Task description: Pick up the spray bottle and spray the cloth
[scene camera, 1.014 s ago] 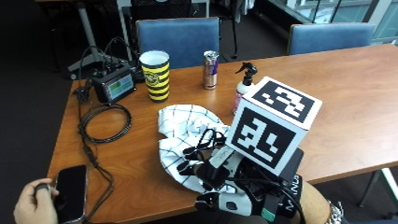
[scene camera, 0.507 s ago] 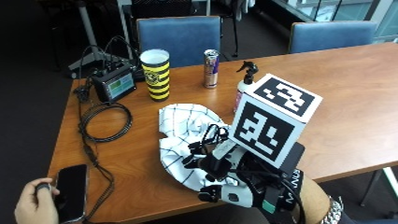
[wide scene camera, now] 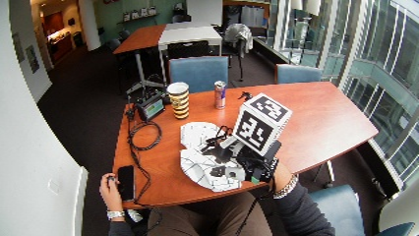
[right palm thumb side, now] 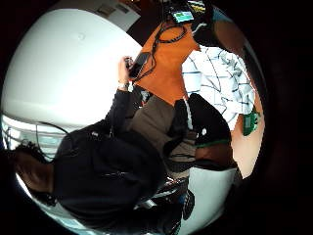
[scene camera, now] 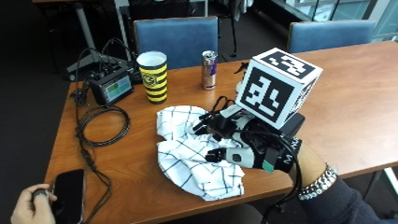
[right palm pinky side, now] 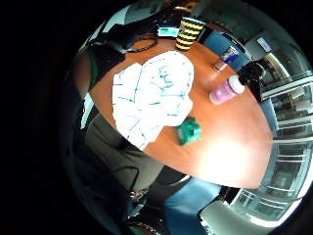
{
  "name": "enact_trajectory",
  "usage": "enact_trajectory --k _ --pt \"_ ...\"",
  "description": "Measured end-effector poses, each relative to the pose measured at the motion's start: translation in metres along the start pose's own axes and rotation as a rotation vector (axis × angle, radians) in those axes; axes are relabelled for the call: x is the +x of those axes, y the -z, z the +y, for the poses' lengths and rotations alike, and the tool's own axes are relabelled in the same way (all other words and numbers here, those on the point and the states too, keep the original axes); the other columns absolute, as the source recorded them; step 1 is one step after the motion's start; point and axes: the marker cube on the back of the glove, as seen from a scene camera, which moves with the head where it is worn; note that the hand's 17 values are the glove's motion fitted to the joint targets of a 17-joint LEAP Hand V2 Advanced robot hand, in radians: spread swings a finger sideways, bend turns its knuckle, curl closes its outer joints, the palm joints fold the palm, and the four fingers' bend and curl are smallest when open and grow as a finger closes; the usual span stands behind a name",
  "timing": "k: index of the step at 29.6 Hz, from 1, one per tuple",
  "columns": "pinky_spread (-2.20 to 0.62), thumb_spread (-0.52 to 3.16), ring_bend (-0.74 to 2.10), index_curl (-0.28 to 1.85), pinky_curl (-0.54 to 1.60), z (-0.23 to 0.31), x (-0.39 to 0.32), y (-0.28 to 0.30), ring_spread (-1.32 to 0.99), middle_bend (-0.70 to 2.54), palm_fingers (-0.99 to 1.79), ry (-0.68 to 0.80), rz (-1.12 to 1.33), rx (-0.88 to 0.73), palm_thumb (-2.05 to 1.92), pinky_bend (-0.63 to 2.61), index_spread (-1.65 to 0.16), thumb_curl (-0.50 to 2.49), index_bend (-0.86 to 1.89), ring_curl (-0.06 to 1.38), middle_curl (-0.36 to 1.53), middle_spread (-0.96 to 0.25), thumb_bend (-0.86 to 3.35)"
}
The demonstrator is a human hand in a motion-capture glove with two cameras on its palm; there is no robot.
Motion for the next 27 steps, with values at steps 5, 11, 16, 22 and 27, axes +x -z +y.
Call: enact_trajectory --k 5,11,16,22,27 --pt "0.21 1.19 0.25 0.35 0.29 -0.012 0.027 0.009 -0.10 0.17 0.69 -0.037 -0.016 0.031 0.66 0.22 -0.40 0.33 0.19 0.28 0.27 -0.12 0.17" --pt "0.20 1.19 0.22 0.36 0.29 -0.026 0.061 0.025 -0.11 0.19 0.72 -0.144 -0.007 0.122 0.68 0.19 -0.40 0.35 0.19 0.28 0.29 -0.12 0.15" --pt "0.19 1.20 0.22 0.36 0.29 -0.046 0.091 0.031 -0.10 0.21 0.80 -0.267 -0.020 0.222 0.69 0.17 -0.39 0.36 0.17 0.29 0.31 -0.12 0.12" --pt "0.17 1.19 0.26 0.36 0.27 -0.068 0.125 0.030 -0.11 0.25 0.87 -0.464 0.001 0.348 0.72 0.14 -0.37 0.38 0.17 0.31 0.34 -0.14 0.10" --pt "0.15 1.17 0.26 0.37 0.27 -0.070 0.150 0.016 -0.11 0.27 0.90 -0.659 -0.134 0.493 0.75 0.15 -0.36 0.39 0.18 0.32 0.36 -0.14 0.09"
